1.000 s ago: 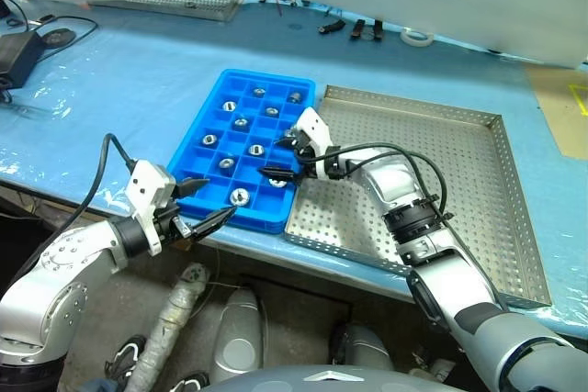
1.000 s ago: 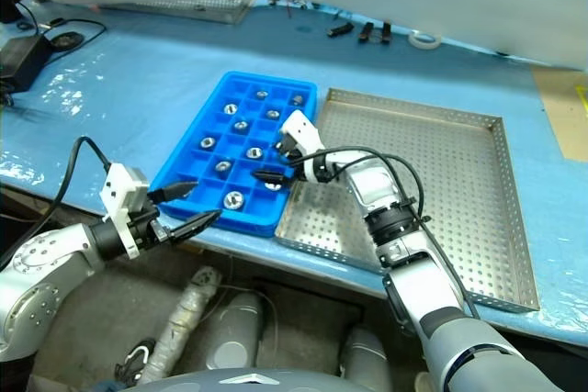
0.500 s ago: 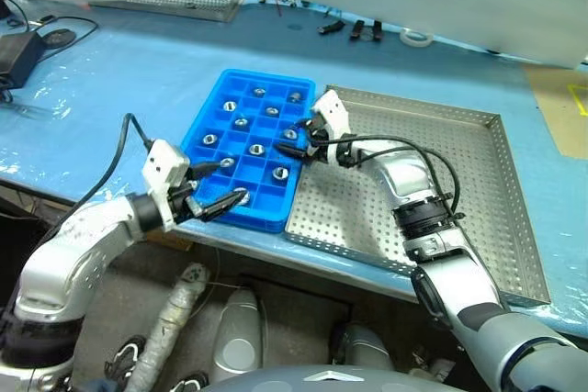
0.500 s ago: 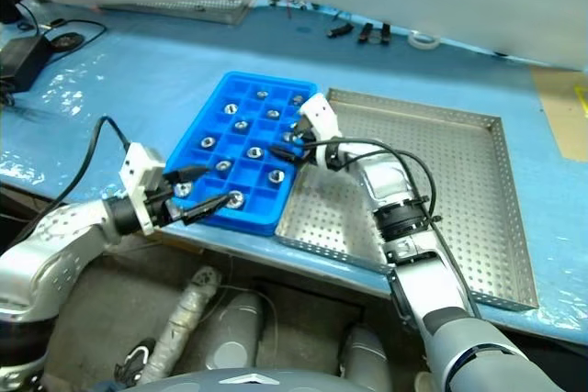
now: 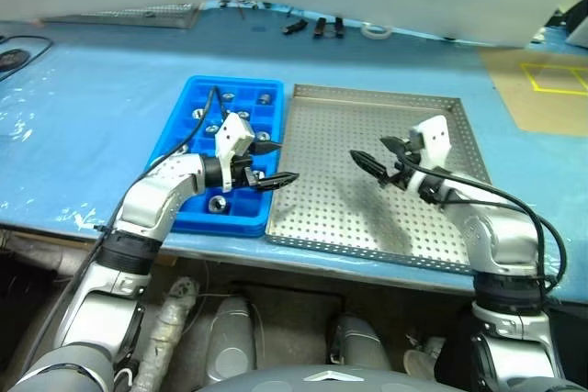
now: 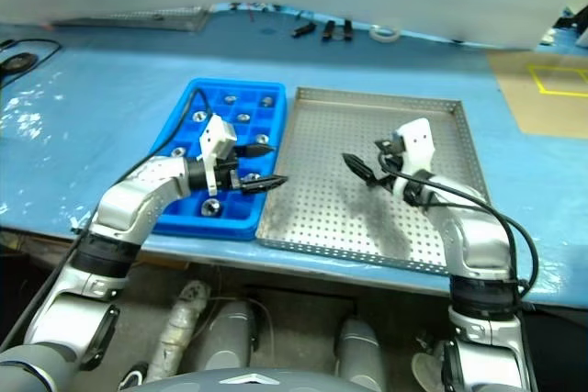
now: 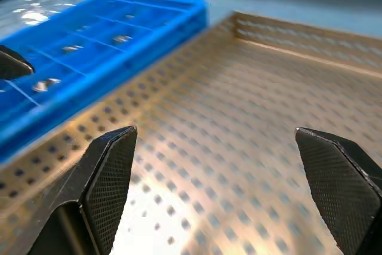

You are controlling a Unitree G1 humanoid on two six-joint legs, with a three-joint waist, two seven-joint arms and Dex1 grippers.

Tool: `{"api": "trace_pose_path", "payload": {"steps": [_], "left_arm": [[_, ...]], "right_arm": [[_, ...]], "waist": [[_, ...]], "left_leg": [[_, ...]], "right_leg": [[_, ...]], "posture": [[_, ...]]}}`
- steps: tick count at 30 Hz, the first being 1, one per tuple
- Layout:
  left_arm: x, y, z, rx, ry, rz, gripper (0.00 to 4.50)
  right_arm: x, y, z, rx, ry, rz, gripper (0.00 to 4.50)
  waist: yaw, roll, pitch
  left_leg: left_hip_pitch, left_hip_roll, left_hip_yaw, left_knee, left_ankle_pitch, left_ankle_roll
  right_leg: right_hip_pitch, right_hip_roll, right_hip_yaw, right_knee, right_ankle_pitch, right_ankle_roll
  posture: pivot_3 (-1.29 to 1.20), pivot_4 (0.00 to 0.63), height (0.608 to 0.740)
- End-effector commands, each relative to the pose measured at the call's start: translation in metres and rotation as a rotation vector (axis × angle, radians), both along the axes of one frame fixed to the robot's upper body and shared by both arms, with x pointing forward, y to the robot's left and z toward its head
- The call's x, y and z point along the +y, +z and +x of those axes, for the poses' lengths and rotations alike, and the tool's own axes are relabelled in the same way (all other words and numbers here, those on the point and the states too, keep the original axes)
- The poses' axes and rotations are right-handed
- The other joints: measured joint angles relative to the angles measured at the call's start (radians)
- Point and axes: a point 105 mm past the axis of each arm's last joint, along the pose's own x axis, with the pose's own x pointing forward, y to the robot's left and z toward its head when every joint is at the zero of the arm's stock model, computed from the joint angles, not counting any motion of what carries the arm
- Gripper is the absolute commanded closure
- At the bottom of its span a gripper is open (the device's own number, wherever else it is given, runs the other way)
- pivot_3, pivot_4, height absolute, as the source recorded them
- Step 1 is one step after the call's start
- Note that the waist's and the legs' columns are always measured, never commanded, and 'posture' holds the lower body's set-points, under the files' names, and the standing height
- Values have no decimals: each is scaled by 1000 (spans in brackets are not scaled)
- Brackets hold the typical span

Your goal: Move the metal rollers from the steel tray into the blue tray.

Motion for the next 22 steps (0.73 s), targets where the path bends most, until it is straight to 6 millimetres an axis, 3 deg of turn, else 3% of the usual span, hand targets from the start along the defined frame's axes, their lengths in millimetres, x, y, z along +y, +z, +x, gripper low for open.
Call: {"api": "trace_pose_path", "payload": {"steps": [1, 11, 22], "left_arm": [[-6, 6, 2, -38, -63, 7, 0], [-6, 2, 1, -27, -119, 36, 0], [1, 0, -1, -27, -97, 37, 0]], "right_arm": [[-3, 18, -11, -74, -21, 26, 34], [3, 16, -22, -77, -22, 57, 34], [6, 17, -20, -73, 8, 53, 34]], "waist": [[-18, 0, 0], [-29, 0, 0], [-29, 0, 0]], "left_leg": [[1, 0, 0, 0, 0, 0], [8, 0, 2, -1, -3, 5], [10, 0, 2, -1, -4, 6]], "right_leg": [[0, 0, 0, 0, 0, -2], [7, 0, 1, -2, -2, -4], [8, 0, 1, -2, -2, -4]], "posture": [[-84, 150, 740], [-117, 150, 740], [-95, 150, 740]]}}
